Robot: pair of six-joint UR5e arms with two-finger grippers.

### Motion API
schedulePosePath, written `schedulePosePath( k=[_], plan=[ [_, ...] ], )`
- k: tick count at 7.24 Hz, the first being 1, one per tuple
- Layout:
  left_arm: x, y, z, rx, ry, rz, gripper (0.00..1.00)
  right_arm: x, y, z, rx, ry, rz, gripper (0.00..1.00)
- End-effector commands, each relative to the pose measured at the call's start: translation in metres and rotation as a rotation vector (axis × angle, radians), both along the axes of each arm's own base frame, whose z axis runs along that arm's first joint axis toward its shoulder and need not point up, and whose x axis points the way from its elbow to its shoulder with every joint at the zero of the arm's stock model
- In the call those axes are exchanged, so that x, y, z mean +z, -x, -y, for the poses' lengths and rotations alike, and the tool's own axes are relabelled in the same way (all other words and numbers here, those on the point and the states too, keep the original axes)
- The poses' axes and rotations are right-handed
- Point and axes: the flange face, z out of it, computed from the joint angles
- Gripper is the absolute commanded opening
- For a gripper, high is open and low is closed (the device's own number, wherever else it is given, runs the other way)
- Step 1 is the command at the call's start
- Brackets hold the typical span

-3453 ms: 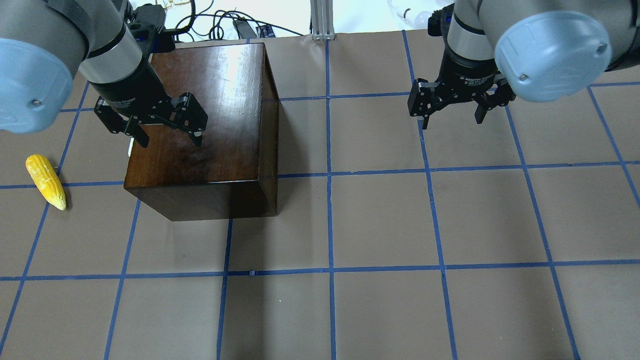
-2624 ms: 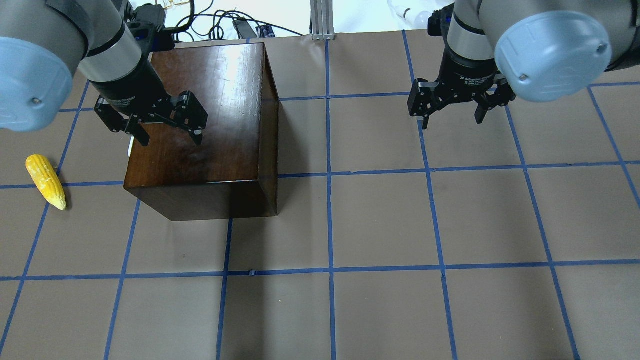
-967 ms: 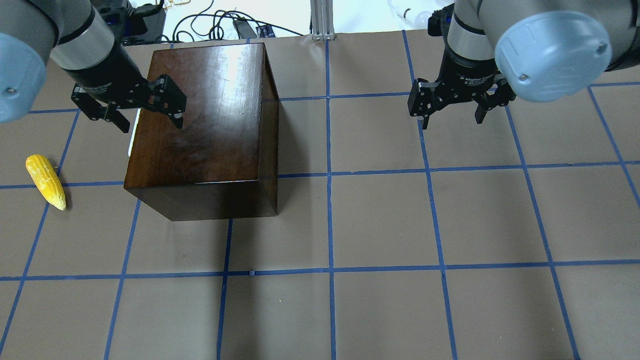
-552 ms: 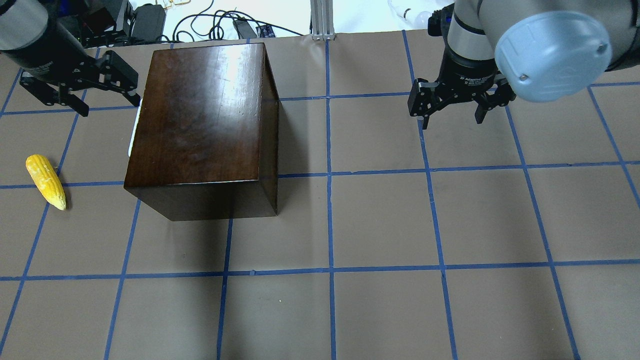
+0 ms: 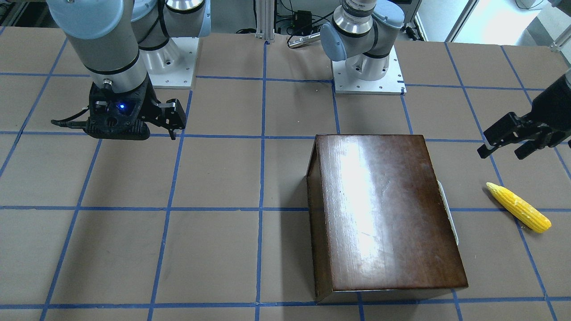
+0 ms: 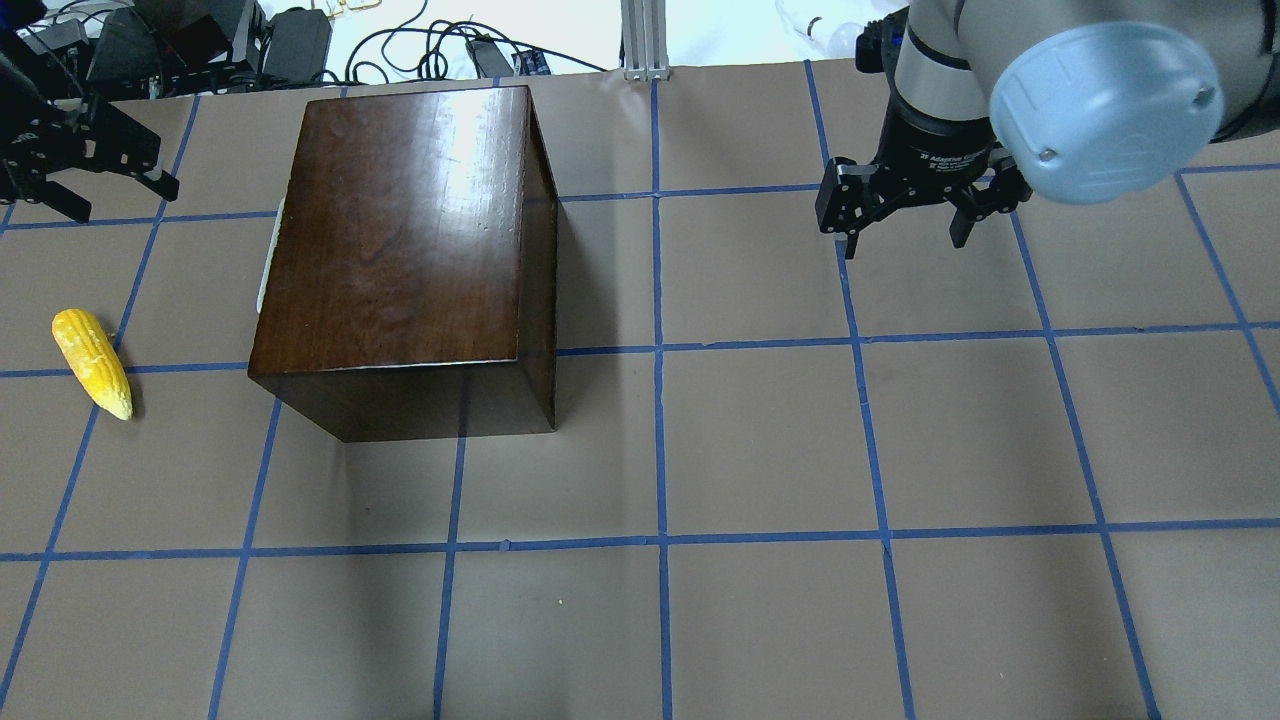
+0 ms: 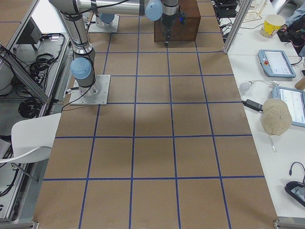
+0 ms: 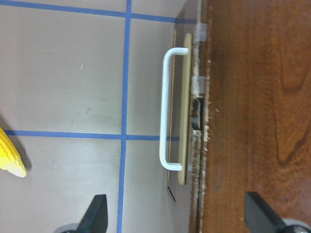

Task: Open drawer and put corn inside
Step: 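Lower the left gripper beside the cabinet toward the white drawer handle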

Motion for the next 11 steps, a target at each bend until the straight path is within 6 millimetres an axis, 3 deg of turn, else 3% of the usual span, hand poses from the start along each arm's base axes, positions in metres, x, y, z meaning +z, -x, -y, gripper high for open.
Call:
schedulePosePath(
  k=[1, 3, 6, 11],
  plan=[
    [-0.026, -0.025, 0.013, -0.005, 0.0, -0.036, 1.0, 0.0, 0.0, 0.0, 0.0, 0.0, 0.0, 1.0],
    [-0.067, -0.033, 0.044, -0.121, 0.071, -0.088, 1.0, 0.0, 0.0, 0.0, 0.0, 0.0, 0.0, 1.0],
    [-0.115, -0.038, 0.061, -0.187, 0.05, -0.168, 1.0, 0.0, 0.0, 0.0, 0.0, 0.001, 0.0, 1.0],
    [-0.153, -0.037, 0.07, -0.183, 0.024, -0.253, 1.0, 0.0, 0.0, 0.0, 0.0, 0.001, 0.0, 1.0]
  ],
)
